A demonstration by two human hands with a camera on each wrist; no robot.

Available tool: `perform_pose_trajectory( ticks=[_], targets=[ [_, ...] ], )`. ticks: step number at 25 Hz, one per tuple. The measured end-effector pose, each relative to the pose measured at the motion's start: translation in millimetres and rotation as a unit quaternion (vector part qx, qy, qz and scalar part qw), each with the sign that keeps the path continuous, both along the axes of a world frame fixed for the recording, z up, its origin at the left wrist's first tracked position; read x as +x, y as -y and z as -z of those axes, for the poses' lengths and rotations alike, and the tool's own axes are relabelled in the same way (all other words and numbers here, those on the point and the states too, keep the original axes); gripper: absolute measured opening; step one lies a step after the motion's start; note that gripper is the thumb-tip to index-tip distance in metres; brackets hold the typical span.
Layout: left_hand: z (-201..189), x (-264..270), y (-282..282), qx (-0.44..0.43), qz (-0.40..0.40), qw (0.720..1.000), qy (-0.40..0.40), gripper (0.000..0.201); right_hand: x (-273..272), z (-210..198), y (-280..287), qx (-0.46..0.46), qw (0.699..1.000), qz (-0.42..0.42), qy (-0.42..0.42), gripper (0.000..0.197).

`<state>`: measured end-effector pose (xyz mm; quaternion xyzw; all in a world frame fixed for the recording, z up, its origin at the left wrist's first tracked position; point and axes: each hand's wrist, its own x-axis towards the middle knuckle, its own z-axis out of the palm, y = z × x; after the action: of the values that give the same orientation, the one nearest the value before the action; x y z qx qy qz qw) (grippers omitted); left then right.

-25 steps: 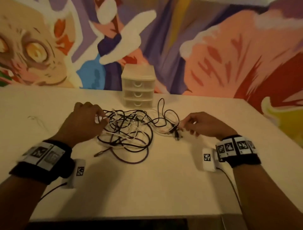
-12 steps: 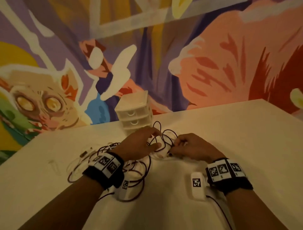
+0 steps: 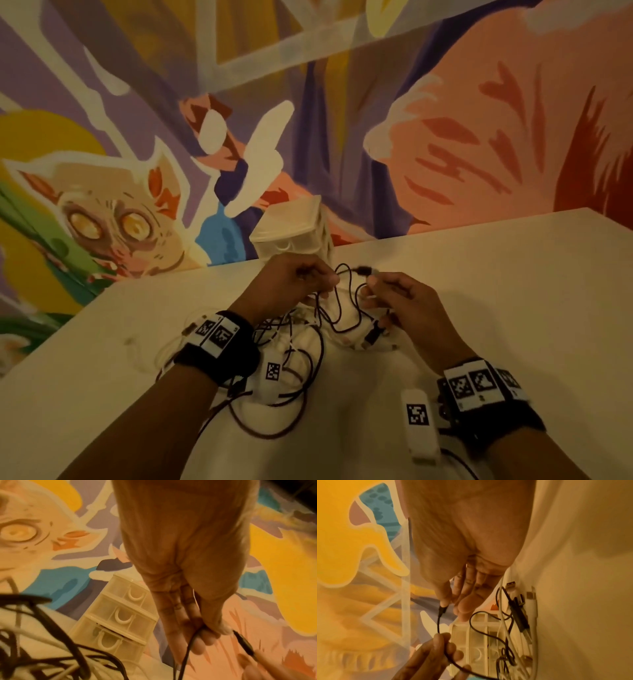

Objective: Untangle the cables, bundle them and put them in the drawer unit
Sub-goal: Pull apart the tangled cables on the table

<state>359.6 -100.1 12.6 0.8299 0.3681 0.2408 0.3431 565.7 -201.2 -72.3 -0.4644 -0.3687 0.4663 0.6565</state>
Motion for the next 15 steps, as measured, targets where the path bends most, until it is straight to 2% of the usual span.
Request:
perform_pose_trajectory(
  ticks=[2,5,9,12,15],
  targets=[
    [-3,-2,-2,-0.041,-0.021,0.996,0.076,0.015,-16,-1,-1,0.003,0.999,-0.052,0.014,0.022],
    [-9,-8,-2,-0.079,-0.015,0.984,0.161,0.02,-48,3,-7,0.032,0.985,-0.118,0.125,0.029],
    [-6,-40,-13,-0.095,-0.011,0.96,0.262,0.025,-70,-7,-13,0.026,0.961,-0.077,0.265,0.013],
    [14,-76,-30,-0.13,-0.036,0.924,0.357,0.03,-76,-15,-22,0.041,0.912,-0.038,0.406,0.012],
    [28,-103,-42,-0.171,-0.047,0.869,0.463,0.025,-92,-20,-33,0.027,0.852,-0.053,0.52,0.015]
  ],
)
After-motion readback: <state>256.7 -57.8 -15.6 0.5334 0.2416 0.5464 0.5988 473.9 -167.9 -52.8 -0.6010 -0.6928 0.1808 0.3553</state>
